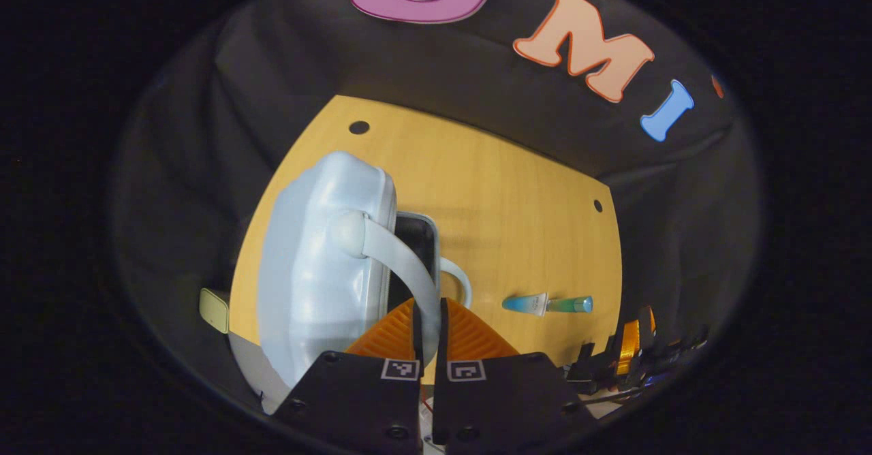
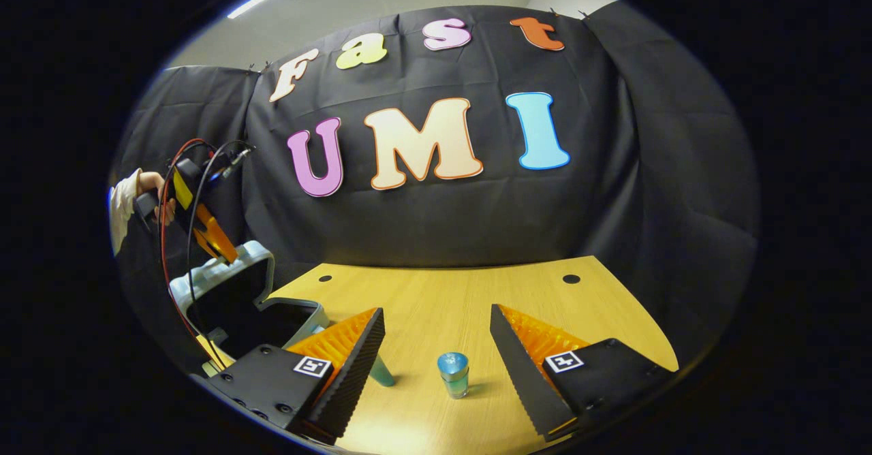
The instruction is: First open the suitcase, pack the skin care products into it, and then close the suitcase.
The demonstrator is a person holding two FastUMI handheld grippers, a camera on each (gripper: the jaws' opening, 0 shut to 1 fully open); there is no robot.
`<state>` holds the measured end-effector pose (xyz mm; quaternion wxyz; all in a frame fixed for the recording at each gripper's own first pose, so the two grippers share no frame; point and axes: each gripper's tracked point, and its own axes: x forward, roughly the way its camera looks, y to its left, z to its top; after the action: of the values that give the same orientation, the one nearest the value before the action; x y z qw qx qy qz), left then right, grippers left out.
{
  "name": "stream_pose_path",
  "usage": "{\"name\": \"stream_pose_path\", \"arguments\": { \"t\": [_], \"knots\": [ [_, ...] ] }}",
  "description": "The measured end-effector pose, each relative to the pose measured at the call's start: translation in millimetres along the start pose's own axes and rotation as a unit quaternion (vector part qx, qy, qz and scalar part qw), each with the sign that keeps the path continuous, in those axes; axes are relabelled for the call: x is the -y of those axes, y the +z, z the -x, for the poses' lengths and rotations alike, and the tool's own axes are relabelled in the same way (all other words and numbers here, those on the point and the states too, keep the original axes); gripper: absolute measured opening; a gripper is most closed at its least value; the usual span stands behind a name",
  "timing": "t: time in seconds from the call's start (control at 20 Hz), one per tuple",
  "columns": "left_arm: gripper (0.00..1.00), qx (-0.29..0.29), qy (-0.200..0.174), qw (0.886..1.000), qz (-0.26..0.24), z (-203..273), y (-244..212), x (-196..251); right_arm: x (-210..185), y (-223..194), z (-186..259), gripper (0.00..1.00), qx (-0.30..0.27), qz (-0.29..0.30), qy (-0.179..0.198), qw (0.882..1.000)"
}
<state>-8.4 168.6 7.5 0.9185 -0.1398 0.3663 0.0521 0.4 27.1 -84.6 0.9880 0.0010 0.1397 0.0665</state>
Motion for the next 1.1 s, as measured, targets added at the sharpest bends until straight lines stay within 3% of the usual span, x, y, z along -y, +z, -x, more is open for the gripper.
{"name": "stream_pose_path", "arguments": {
  "t": [0.4,0.6,0.85,1.1],
  "knots": [
    [0.01,0.054,0.096,0.994,0.005,62.8,24.1,-120.5,-18.4,6.2,-2.4,0.98,0.013,0.005,0.0,1.0],
    [0.01,0.062,0.126,0.99,0.001,66.4,20.8,-165.1,-23.1,3.1,4.4,0.98,0.013,0.002,-0.012,1.0],
    [0.01,0.058,0.2,0.978,-0.011,72.7,9.5,-241.3,-30.0,0.2,9.7,0.98,0.013,0.007,-0.026,1.0],
    [0.0,0.033,0.237,0.97,0.03,47.0,-23.3,-306.6,-38.0,1.6,10.8,0.98,0.014,0.011,-0.034,0.999]
  ]
}}
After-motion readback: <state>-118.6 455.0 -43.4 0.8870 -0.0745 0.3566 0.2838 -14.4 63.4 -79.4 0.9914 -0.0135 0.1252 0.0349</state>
